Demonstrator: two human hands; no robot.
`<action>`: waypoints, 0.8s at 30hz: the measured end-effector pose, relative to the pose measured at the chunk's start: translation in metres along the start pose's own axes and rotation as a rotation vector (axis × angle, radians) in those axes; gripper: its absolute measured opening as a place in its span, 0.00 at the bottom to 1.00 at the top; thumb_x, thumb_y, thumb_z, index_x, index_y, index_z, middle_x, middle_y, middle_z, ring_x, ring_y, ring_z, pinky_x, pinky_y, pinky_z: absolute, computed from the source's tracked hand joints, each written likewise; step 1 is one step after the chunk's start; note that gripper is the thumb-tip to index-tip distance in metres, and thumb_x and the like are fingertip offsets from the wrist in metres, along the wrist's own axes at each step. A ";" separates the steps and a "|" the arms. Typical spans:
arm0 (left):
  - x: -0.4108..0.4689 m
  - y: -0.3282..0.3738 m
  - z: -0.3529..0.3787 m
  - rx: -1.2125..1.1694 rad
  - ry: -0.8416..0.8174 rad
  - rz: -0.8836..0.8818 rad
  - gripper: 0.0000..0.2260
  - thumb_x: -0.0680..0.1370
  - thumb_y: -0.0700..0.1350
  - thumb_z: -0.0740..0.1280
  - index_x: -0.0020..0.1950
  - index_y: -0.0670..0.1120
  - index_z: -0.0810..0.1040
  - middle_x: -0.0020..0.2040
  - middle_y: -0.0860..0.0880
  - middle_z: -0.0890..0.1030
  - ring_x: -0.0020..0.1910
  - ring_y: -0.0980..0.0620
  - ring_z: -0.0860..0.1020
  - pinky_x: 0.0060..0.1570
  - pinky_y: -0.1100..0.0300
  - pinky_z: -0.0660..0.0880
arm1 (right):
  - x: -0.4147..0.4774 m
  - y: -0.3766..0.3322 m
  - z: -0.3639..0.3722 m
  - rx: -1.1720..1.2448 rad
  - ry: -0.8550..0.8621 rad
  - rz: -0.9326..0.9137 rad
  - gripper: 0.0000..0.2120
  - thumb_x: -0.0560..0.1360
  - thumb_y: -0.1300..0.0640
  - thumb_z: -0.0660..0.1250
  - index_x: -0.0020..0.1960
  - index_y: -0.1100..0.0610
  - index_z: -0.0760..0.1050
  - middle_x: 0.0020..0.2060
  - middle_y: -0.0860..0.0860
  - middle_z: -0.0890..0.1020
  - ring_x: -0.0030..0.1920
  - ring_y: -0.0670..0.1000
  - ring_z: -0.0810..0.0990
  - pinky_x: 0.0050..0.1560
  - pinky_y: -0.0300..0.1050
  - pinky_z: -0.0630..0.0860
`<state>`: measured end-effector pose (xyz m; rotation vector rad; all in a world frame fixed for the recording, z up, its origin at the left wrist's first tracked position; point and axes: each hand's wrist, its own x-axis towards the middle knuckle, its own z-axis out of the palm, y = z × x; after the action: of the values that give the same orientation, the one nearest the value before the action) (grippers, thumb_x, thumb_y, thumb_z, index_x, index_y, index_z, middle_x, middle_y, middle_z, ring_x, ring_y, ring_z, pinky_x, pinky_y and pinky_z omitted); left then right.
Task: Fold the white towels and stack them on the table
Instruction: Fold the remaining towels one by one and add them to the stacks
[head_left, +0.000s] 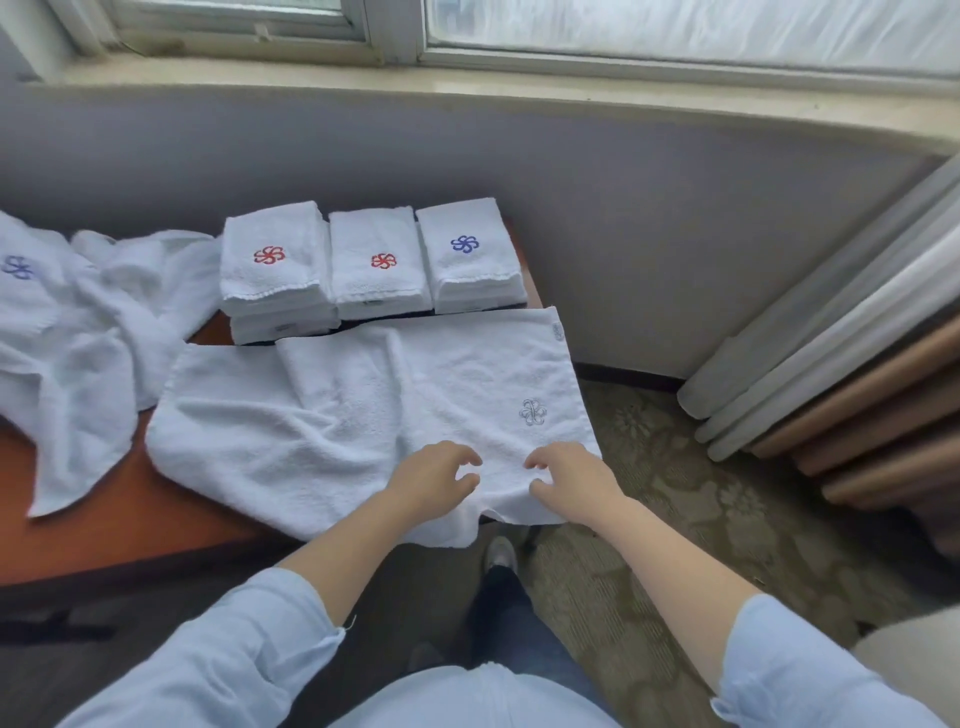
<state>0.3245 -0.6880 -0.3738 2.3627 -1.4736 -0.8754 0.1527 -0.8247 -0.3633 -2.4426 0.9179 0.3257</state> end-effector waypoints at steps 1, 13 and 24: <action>-0.005 -0.004 -0.003 -0.011 0.033 -0.023 0.14 0.81 0.52 0.61 0.67 0.55 0.74 0.67 0.56 0.74 0.62 0.55 0.75 0.59 0.56 0.73 | 0.002 -0.007 0.002 0.014 -0.001 -0.017 0.19 0.77 0.52 0.63 0.67 0.49 0.74 0.64 0.46 0.76 0.67 0.50 0.70 0.64 0.50 0.71; -0.061 -0.096 -0.044 -0.086 0.259 -0.316 0.16 0.80 0.52 0.62 0.67 0.57 0.73 0.69 0.58 0.71 0.66 0.55 0.71 0.59 0.56 0.72 | 0.062 -0.120 0.018 0.018 -0.069 -0.305 0.28 0.77 0.54 0.62 0.76 0.47 0.62 0.75 0.44 0.65 0.73 0.49 0.63 0.64 0.47 0.70; -0.097 -0.162 -0.082 -0.192 0.334 -0.601 0.16 0.80 0.51 0.62 0.68 0.55 0.72 0.69 0.55 0.71 0.63 0.54 0.73 0.59 0.55 0.73 | 0.132 -0.214 0.032 -0.046 -0.256 -0.478 0.28 0.77 0.53 0.62 0.76 0.45 0.61 0.75 0.44 0.64 0.72 0.48 0.65 0.57 0.45 0.70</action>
<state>0.4624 -0.5366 -0.3500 2.6634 -0.5308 -0.6454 0.3924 -0.7420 -0.3615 -2.4911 0.2088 0.4713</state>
